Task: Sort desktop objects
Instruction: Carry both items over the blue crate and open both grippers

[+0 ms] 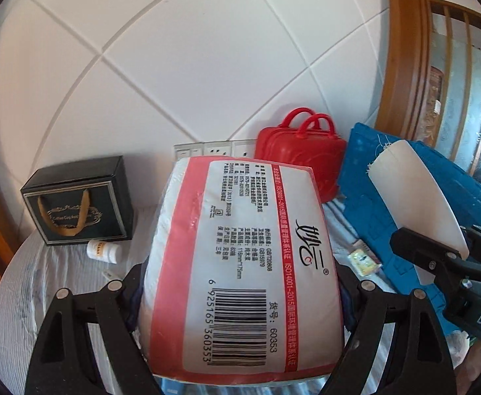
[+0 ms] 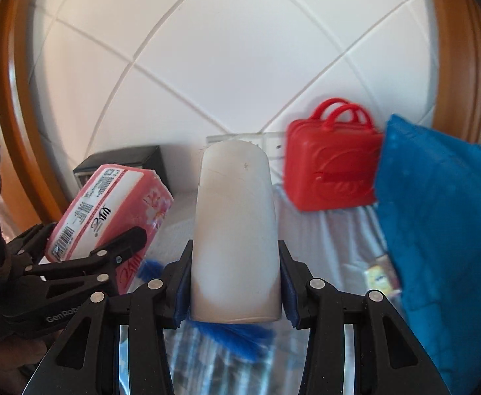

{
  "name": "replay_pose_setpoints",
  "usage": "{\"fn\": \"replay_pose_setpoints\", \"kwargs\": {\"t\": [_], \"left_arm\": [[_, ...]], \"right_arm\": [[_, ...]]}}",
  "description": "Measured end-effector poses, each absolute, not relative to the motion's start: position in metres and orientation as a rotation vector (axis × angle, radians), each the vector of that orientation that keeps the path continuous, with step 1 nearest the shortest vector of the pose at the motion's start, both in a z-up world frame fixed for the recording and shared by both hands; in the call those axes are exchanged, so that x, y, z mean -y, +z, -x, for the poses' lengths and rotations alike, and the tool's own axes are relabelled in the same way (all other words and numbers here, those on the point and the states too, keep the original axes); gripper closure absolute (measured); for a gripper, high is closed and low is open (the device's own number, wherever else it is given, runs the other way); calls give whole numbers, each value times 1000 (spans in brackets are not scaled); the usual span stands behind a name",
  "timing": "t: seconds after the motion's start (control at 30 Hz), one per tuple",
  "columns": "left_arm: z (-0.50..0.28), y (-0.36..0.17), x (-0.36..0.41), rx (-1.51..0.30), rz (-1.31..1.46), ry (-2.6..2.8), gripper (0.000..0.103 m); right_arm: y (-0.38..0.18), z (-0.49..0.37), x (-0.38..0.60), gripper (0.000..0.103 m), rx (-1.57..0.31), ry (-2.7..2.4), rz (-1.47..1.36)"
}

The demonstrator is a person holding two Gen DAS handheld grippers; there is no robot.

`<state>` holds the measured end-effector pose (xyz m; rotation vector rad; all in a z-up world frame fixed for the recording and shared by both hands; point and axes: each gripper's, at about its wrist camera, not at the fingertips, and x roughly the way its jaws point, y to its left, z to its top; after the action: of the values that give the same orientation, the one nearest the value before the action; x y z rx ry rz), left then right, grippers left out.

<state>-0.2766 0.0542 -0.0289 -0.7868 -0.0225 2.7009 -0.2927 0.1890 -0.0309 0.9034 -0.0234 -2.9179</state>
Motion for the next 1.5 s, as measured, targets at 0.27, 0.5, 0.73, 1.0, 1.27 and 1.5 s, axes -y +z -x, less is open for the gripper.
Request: {"fn": "replay_pose_setpoints", "kwargs": {"t": [0.27,0.5,0.73,1.0,1.27,1.5], "left_arm": [[237,30,-163,-29,635,2578,18],[204,69,-263,-64,541,2451,18],[177,95,-347,-94,509,2353,18],[156,102,-410,-157,500,2301,18],[149,98,-429,-202,521,2309,13],[152,105,-404,-170,495,2374,12]], "right_arm": [[33,230,-290,59,68,-3108,-779],[75,179,-386,59,98,-3289,-725],[95,163,-463,59,121,-3406,-739],[92,149,-518,59,172,-3456,-785],[87,139,-543,29,202,-3525,-835],[97,126,-531,17,177,-3541,-721]]}}
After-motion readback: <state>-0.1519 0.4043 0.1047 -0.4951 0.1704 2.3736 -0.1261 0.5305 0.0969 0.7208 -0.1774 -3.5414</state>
